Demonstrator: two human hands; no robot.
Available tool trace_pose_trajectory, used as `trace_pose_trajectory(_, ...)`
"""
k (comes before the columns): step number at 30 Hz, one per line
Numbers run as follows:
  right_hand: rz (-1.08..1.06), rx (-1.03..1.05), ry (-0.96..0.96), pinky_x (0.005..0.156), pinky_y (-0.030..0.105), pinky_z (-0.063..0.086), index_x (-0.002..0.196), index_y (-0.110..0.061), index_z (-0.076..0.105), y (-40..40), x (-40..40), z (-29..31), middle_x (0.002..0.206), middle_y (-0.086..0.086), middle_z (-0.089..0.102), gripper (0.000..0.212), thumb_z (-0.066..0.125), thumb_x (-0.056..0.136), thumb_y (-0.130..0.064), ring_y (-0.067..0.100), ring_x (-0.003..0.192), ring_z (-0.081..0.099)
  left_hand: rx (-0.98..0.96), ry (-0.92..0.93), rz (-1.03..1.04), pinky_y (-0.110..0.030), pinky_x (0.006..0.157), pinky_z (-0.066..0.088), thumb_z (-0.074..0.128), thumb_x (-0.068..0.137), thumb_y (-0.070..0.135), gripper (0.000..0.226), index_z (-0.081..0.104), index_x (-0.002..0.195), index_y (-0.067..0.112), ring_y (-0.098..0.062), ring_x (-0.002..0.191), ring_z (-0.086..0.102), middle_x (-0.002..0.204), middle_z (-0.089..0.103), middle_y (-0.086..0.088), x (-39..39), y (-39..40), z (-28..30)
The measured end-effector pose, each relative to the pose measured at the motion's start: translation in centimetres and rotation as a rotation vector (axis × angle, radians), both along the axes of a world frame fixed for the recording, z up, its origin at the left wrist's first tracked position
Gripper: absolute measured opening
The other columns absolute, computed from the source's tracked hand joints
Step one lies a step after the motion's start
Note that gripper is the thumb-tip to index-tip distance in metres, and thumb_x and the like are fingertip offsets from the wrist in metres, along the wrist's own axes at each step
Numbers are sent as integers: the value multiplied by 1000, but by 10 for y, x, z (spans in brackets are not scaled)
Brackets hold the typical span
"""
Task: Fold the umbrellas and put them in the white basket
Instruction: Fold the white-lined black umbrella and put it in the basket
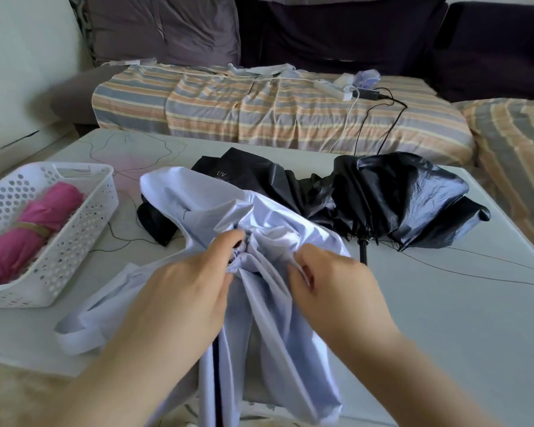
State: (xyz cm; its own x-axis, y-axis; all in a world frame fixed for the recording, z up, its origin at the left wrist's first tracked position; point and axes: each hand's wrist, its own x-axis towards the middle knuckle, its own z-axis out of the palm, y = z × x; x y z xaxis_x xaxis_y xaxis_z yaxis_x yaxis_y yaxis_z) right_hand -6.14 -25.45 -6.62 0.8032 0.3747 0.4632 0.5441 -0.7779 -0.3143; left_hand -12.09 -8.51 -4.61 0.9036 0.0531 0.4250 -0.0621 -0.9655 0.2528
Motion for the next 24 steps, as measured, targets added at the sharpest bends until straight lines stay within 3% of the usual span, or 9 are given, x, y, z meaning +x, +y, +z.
trace_pose_trajectory(2, 93, -65, -72, 37, 19, 7, 64, -21, 25, 5, -7, 0, 48, -7, 25, 34, 58, 71, -15, 18, 41, 21, 38, 22, -5, -9, 40, 9, 79, 60, -4, 49, 68, 107, 8, -24, 34, 49, 48, 53, -1, -6, 2, 2)
trace_pose_trajectory(5, 197, -96, -101, 34, 21, 21, 64, -19, 29, 11, -12, -5, 50, -6, 32, 51, 73, 51, 2, 18, 41, 27, 71, -10, -52, -14, 33, 16, 67, 65, -1, 46, 69, 110, 9, -25, 36, 52, 53, 60, -2, 3, 3, -2)
trace_pose_trajectory(7, 171, -68, -80, 36, 23, 30, 62, -16, 42, 10, -6, -5, 55, -3, 46, 36, 74, 58, 0, 20, 45, 40, 69, -7, -117, -20, 30, 30, 63, 60, 7, 49, 70, 108, 9, -25, 37, 55, 59, 66, -4, 5, -1, -2)
trace_pose_trajectory(10, 181, 113, -33, 46, 26, 41, 74, -13, 60, 3, 7, -5, 75, -1, 59, 6, 61, 79, -12, 20, 62, 54, 83, -47, -180, -21, 32, 35, 73, 60, 0, 51, 70, 110, 11, -23, 41, 58, 64, 68, -1, 0, -4, -3)
trace_pose_trajectory(14, 337, 59, -32, 56, 35, 45, 74, -5, 56, 1, 6, 1, 79, 3, 55, 14, 50, 85, -12, 22, 69, 51, 40, 35, -212, -22, 33, 35, 85, 50, -5, 75, 55, 113, 22, -20, 40, 54, 57, 60, 4, -3, -3, -2)
trace_pose_trajectory(17, 397, 199, 87, 62, 21, 45, 83, 12, 49, 9, 0, 12, 86, 32, 57, 19, 41, 94, -1, 39, 101, 50, 37, 73, -235, -22, 34, 32, 84, 54, -3, 73, 53, 114, 24, -18, 38, 50, 55, 40, 11, -5, -1, 4)
trace_pose_trajectory(19, 393, 302, 235, 69, 16, 47, 92, 4, 60, 4, -2, 5, 83, 10, 66, 6, 57, 89, 0, 13, 92, 60, 55, 100, -254, -21, 36, 33, 83, 53, -4, 78, 52, 117, 28, -17, 40, 51, 55, 46, 12, -6, 0, 6)
trace_pose_trajectory(21, 352, 385, 323, 77, 7, 47, 92, -15, 63, 0, -1, -3, 79, -22, 62, 14, 66, 85, -3, -6, 86, 61, 88, 112, -277, -23, 34, 38, 79, 57, -4, 81, 49, 123, 32, -16, 42, 53, 58, 58, 10, -5, 1, 5)
trace_pose_trajectory(24, 339, 465, 383, 80, 6, 47, 87, -29, 49, -1, -2, 1, 85, -23, 66, 33, 68, 84, -2, -8, 86, 65, 105, 102, -293, -26, 32, 40, 61, 65, 3, 74, 42, 128, 36, -18, 44, 55, 61, 62, 7, -5, 4, 4)
